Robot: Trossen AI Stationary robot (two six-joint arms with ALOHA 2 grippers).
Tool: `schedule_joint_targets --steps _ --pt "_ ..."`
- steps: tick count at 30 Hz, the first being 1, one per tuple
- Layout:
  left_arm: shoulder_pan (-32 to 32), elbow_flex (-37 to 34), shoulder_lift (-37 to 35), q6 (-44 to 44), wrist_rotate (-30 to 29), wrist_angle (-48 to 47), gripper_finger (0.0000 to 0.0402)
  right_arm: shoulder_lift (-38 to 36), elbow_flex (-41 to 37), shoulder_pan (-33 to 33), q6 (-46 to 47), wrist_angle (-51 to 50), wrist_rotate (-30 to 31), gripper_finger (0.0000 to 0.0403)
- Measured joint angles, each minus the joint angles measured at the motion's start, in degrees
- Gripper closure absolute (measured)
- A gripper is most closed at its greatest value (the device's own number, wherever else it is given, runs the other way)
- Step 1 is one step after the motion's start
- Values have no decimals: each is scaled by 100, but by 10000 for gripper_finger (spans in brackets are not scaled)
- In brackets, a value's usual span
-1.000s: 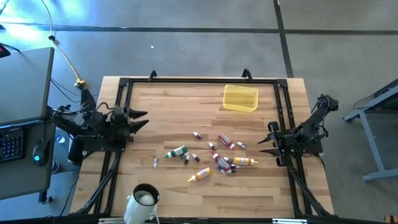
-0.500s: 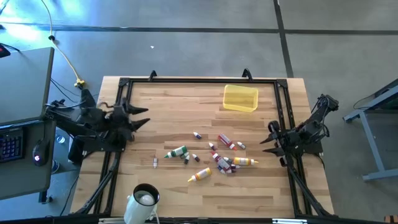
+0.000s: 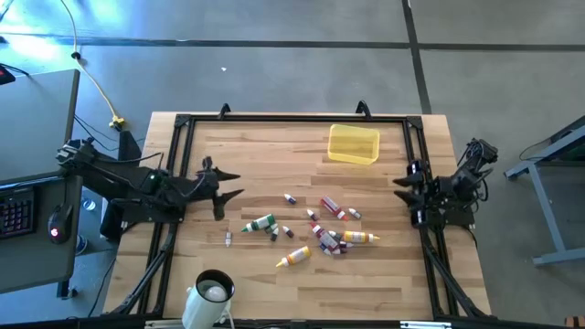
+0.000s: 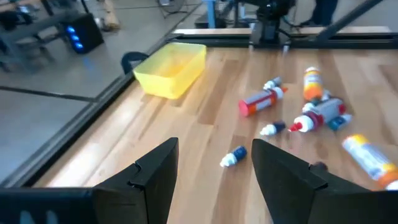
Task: Pick & Place food coloring
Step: Put the big orange food coloring bottle into the yellow bin
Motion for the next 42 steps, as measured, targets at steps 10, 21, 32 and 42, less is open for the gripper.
schedule_joint_targets --steps 10,21,32,42 --pt "0 990 508 -17 -362 -1 200 1619 906 -378 464 -83 -222 261" --pt "0 1065 528 -63 -679 15 200 4533 2937 -1450 4350 -3903 -309 261" --pt "0 1065 530 -61 -607 103 200 6873 3311 -2430 6168 -4383 -1881 261" --pt "0 1063 530 -66 -223 97 200 7813 3311 -2671 6705 -4370 -2362 261"
